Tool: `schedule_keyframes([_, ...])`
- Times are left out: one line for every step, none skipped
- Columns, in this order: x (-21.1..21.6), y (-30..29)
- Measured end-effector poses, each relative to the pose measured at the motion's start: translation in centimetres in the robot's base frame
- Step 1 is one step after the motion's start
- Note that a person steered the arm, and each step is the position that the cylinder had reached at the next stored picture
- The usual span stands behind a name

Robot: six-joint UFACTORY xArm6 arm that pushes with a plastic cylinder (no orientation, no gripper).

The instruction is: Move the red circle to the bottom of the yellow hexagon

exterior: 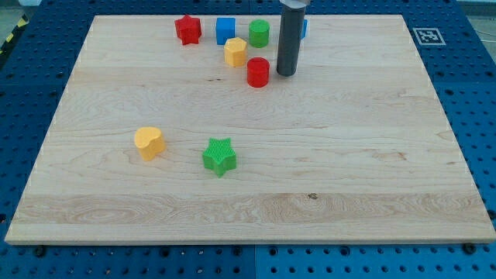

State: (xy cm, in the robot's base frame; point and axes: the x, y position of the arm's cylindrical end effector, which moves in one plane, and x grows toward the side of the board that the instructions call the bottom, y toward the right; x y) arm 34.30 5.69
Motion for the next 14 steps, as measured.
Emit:
schedule_keyframes([0.5,-0.1])
schedule_keyframes([0.6,-0.1])
schedule_keyframes([0.6,-0.1])
schedule_keyframes([0.6,-1.0])
schedule_keyframes([0.6,-2.8])
schedule_keyframes([0.6,-4.2])
schedule_keyframes([0.6,-4.9])
schedule_keyframes([0.6,-5.2])
schedule_keyframes([0.6,-5.0])
schedule_keyframes([1.5,-2.4])
schedule_keyframes([2.5,-1.0])
schedule_keyframes([3.6,-1.0])
schedule_keyframes([5.3,-1.2])
schedule_keyframes([6.9,-2.2])
